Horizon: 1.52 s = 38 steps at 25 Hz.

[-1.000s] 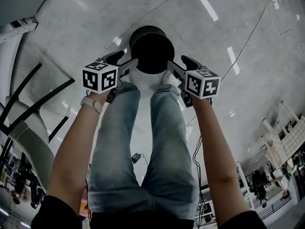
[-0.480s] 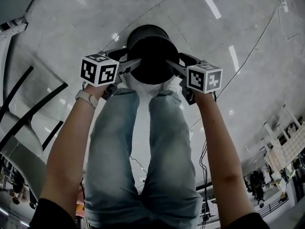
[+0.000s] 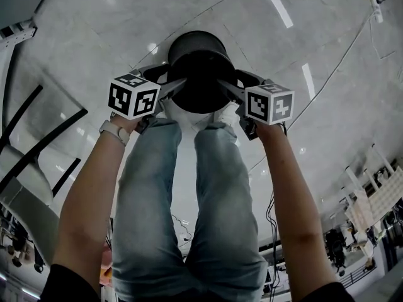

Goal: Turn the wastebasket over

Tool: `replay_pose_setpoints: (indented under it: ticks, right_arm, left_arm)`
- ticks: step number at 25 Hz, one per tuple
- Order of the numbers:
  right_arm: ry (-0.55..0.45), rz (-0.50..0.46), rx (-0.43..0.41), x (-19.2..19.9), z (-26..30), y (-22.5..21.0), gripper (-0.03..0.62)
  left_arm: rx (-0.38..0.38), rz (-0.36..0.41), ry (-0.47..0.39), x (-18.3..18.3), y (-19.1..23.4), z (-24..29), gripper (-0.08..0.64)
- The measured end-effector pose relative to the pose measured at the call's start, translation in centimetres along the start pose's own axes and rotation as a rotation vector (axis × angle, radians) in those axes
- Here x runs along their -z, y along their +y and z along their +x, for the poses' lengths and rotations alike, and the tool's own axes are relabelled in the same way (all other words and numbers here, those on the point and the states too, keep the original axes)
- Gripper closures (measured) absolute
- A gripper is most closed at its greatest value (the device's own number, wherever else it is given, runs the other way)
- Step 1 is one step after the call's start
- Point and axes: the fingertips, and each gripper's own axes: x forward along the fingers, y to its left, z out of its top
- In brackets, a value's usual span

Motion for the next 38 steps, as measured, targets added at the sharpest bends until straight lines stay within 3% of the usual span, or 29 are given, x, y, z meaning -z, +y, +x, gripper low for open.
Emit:
replay_pose_setpoints:
  ticks: [3, 7, 13, 23, 31, 38]
  right_arm:
    - [-0.101, -0.043, 0.016, -3.3, -1.5, 0.2, 0.307]
    - [-0.174, -0.178, 0.017, -6.6, -2.2, 0.7, 0.307]
    - [-0.306, -0.227, -0.001, -9.1, -2.0, 0.5, 0.305]
    - [-0.177, -0.322, 0.006, -1.8, -2.5, 1.6, 0.305]
    - [-0.049, -0.402, -0.009, 3.9, -1.7, 0.6, 0.313]
    - [0.058, -0.477, -0.008, 7.5, 1.6, -1.3, 0.316]
  left_arm:
    - [-0.018, 0.039, -0.052, -1.8, -0.8, -0.8, 0.296]
    - [-0.071, 0.098, -0.15, -4.6, -0.6, -1.9, 0.307]
    - [-0.092, 0.061, -0.281, -6.5, 0.1, -2.2, 0.307]
    - [-0.092, 0.157, -0.14, -0.1, -1.9, -1.9, 0.307]
    - [-0.044, 0.145, -0.111, 4.5, -2.9, -0.9, 0.308]
    - [-0.108, 0.25, -0.006, 8.3, -1.2, 1.8, 0.308]
